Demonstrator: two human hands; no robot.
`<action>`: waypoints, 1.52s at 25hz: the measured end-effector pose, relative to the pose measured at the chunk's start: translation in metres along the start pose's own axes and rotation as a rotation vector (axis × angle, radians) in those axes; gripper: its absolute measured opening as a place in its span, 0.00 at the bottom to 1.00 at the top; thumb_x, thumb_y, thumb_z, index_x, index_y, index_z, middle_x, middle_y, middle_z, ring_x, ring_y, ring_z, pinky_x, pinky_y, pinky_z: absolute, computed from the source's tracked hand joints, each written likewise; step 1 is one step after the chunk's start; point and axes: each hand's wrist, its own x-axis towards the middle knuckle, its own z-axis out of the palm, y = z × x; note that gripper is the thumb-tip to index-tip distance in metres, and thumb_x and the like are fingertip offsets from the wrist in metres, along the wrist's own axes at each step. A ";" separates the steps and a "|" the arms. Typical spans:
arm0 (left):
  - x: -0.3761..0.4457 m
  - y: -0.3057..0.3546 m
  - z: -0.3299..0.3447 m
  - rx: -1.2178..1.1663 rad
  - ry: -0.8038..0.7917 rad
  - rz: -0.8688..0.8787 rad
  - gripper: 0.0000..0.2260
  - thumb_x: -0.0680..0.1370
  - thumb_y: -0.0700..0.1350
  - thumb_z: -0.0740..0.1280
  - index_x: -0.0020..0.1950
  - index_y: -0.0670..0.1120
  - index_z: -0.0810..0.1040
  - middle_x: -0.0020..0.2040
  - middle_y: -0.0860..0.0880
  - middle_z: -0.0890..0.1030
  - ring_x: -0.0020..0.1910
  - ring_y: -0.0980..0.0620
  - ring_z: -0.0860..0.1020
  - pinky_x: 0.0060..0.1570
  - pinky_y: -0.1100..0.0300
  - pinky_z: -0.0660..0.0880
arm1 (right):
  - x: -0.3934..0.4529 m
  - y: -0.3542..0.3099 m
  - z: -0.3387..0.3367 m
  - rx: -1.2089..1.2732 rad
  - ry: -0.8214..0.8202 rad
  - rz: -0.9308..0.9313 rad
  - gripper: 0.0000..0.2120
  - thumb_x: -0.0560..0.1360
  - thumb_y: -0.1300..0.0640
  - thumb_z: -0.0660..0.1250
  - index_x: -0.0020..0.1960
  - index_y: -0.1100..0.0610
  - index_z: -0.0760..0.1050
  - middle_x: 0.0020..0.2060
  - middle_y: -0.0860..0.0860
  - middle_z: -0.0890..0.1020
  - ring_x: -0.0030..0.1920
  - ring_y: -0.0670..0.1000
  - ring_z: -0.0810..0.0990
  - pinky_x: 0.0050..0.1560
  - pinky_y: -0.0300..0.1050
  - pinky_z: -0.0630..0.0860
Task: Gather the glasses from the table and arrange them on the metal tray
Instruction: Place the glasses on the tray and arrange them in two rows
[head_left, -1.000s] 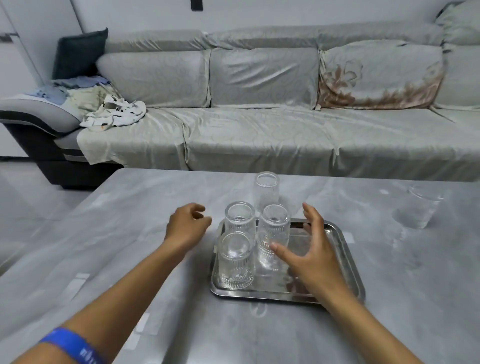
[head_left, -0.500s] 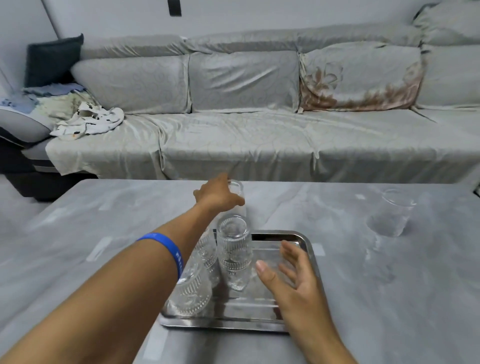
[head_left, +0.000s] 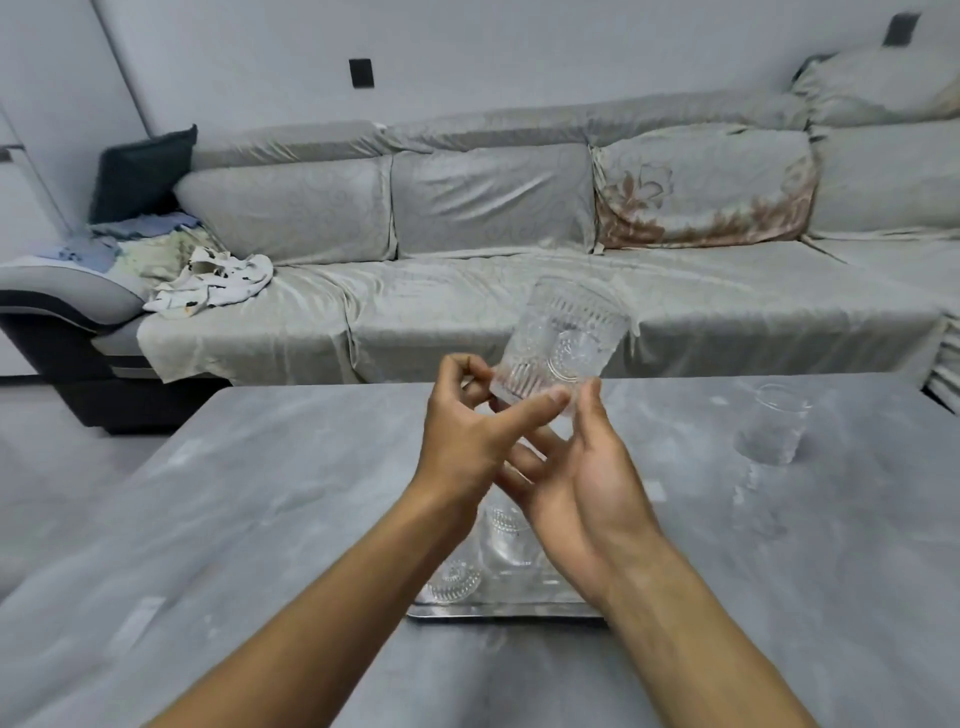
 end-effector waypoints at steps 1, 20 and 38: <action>-0.011 0.002 0.000 0.017 -0.010 -0.017 0.25 0.59 0.49 0.82 0.44 0.52 0.68 0.43 0.47 0.84 0.40 0.49 0.84 0.34 0.58 0.77 | -0.006 0.002 0.002 0.037 -0.028 -0.004 0.24 0.78 0.40 0.57 0.60 0.57 0.77 0.59 0.65 0.80 0.60 0.62 0.79 0.63 0.60 0.73; -0.045 -0.078 -0.111 1.096 -0.242 -0.019 0.26 0.68 0.55 0.73 0.64 0.56 0.71 0.66 0.55 0.75 0.62 0.48 0.73 0.61 0.47 0.70 | -0.001 0.028 -0.080 -1.719 0.214 -0.335 0.34 0.60 0.46 0.79 0.61 0.50 0.68 0.60 0.49 0.77 0.59 0.50 0.74 0.51 0.42 0.69; -0.042 -0.070 -0.112 1.157 -0.270 -0.018 0.26 0.69 0.57 0.73 0.65 0.57 0.71 0.69 0.55 0.73 0.66 0.47 0.70 0.63 0.48 0.67 | 0.026 0.046 -0.087 -1.908 0.019 -0.268 0.32 0.63 0.46 0.76 0.64 0.47 0.70 0.63 0.48 0.72 0.60 0.52 0.74 0.54 0.47 0.73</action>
